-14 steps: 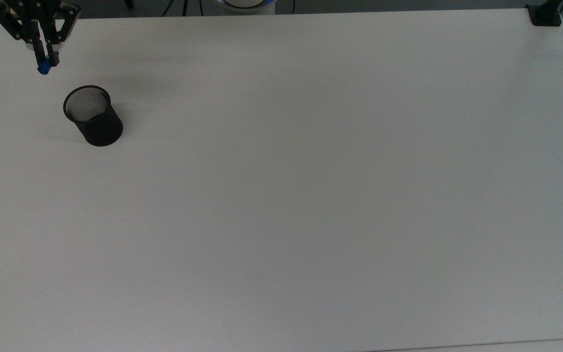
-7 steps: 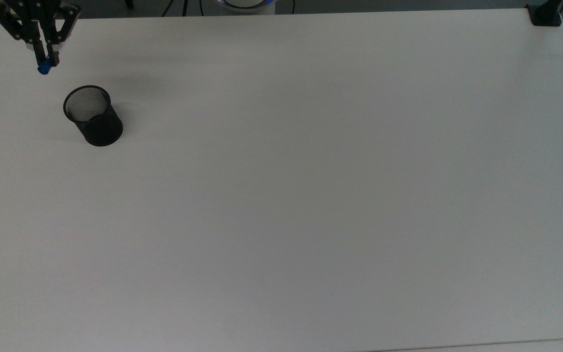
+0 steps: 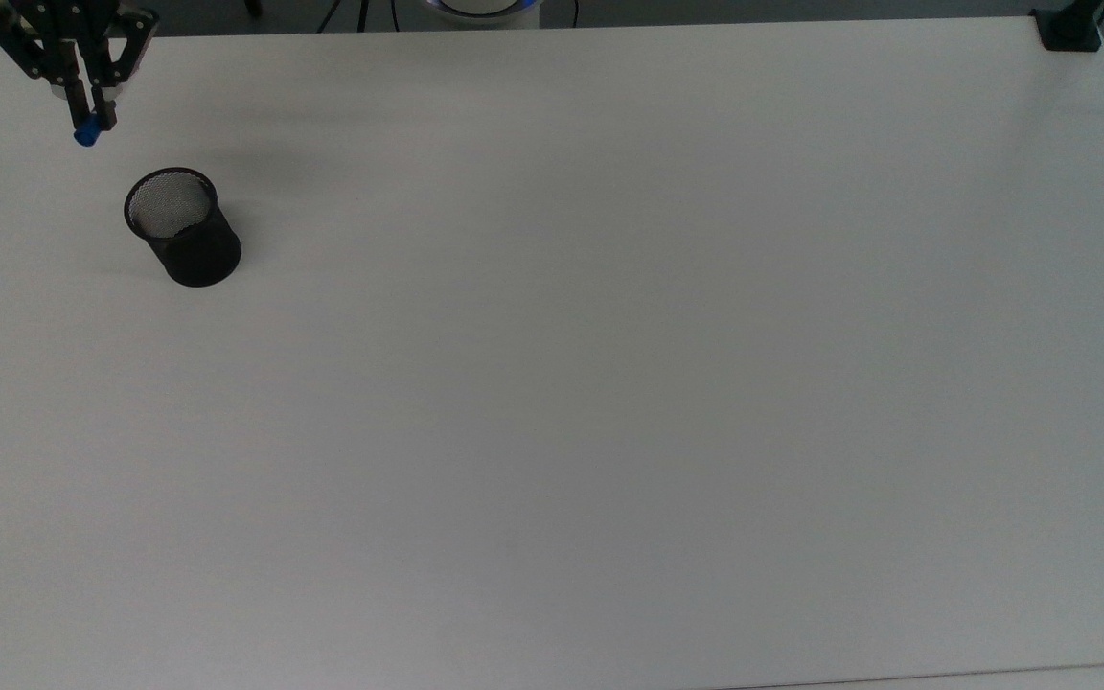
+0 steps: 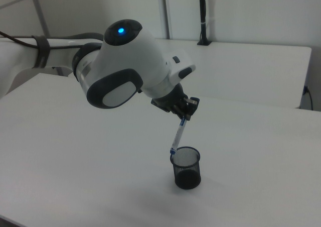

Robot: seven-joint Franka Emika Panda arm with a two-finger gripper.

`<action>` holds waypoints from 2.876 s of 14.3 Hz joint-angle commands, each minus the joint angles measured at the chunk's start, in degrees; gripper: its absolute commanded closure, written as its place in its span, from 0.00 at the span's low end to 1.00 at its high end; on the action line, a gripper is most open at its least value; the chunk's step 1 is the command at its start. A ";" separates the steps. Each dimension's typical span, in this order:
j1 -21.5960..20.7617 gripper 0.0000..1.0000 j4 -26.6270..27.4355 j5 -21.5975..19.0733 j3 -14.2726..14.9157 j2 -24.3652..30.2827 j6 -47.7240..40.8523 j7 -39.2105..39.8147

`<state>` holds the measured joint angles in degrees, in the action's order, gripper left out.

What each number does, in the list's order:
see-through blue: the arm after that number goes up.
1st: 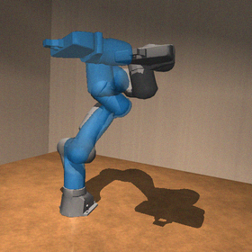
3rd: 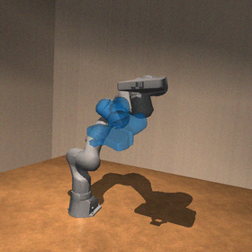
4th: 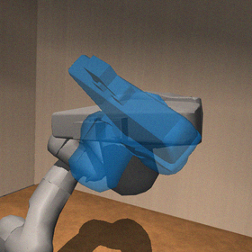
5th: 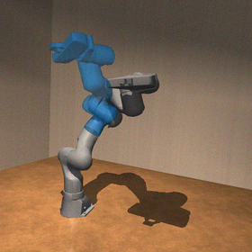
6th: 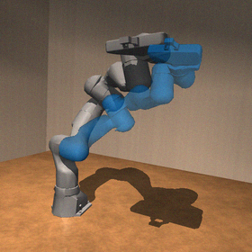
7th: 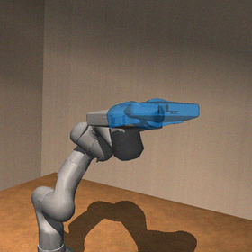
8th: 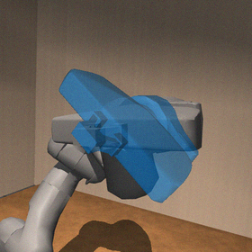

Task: Insert the marker
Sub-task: 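Hold the marker tilted above the pen cup rim, aligning it, then lower the marker into the pen cup and open the gripper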

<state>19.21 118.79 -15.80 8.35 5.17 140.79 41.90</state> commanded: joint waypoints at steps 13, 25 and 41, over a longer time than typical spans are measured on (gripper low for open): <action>0.04 0.92 1.53 -1.69 0.09 1.25 0.19 1.70; -1.10 0.92 1.71 -4.06 0.00 -1.65 4.75 1.70; -7.07 0.91 11.02 -6.35 -0.44 -6.92 30.67 1.17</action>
<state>14.13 125.90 -20.69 7.70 -3.13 166.66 42.04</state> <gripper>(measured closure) 0.833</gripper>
